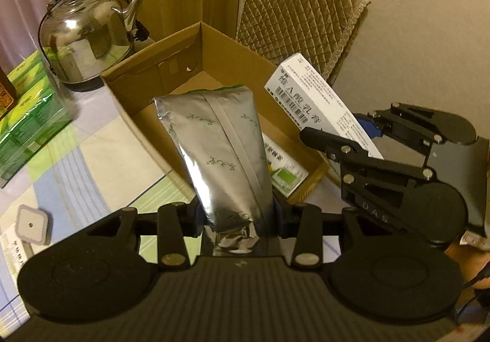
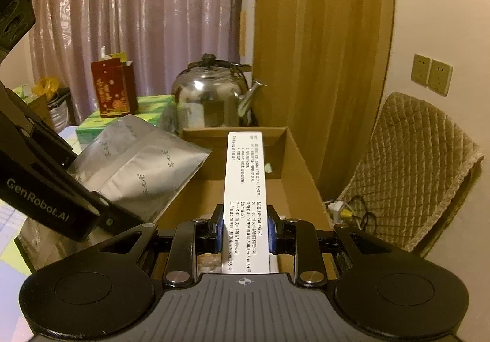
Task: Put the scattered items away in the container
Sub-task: 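Lower the foil pouch into the cardboard box and open the left tool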
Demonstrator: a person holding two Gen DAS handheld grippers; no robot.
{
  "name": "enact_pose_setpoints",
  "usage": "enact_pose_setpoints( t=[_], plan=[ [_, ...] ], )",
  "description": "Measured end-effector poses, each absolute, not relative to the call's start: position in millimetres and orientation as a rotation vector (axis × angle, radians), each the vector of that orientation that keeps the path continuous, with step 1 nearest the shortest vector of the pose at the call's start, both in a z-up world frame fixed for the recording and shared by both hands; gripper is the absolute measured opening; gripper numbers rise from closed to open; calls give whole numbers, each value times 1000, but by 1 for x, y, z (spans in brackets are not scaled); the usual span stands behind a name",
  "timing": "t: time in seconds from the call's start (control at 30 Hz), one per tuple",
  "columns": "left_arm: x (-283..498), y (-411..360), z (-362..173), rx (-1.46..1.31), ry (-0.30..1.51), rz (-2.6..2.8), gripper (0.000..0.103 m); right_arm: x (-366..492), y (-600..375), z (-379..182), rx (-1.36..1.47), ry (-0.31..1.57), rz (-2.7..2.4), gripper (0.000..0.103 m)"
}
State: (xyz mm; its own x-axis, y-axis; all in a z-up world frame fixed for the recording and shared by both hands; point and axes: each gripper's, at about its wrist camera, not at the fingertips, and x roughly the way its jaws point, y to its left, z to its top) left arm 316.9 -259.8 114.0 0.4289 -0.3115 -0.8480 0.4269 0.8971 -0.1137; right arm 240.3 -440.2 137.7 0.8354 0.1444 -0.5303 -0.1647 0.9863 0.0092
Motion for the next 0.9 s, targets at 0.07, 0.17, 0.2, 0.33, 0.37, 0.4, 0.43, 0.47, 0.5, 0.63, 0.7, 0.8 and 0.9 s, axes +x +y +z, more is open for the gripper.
enact_pose_setpoints(
  t=[0.07,0.17,0.2,0.33,0.37,0.4,0.43,0.47,0.5,0.63,0.7,0.8,0.9],
  plan=[
    [325,-264,112,108,1031,-460,37,245,-445,136,-36,561,159,23],
    [337,-268,110,79,1033,-460,37,251,-451,134,-39,562,156,23],
    [340,-270,109,74,1034,-459,37,254,-452,133,-41,563,156,23],
    [354,-274,106,44,1037,-454,37,264,-455,128,-43,569,156,23],
    [356,-275,105,40,1037,-454,37,267,-456,127,-44,571,156,23],
    [359,-276,104,34,1037,-451,37,270,-457,126,-43,573,156,23],
    [362,-276,102,29,1037,-448,37,274,-459,125,-42,576,156,23],
    [364,-277,101,25,1036,-446,37,277,-461,124,-40,578,155,23],
    [366,-277,99,19,1036,-444,37,280,-462,123,-39,581,154,23],
    [376,-277,92,-19,1039,-430,37,292,-468,120,-32,594,149,23],
    [381,-276,88,-40,1042,-426,37,298,-470,117,-30,599,148,23],
    [387,-274,83,-79,1044,-419,37,304,-472,114,-29,605,145,23],
    [393,-273,79,-112,1044,-406,37,309,-473,110,-28,610,144,23]
  ],
)
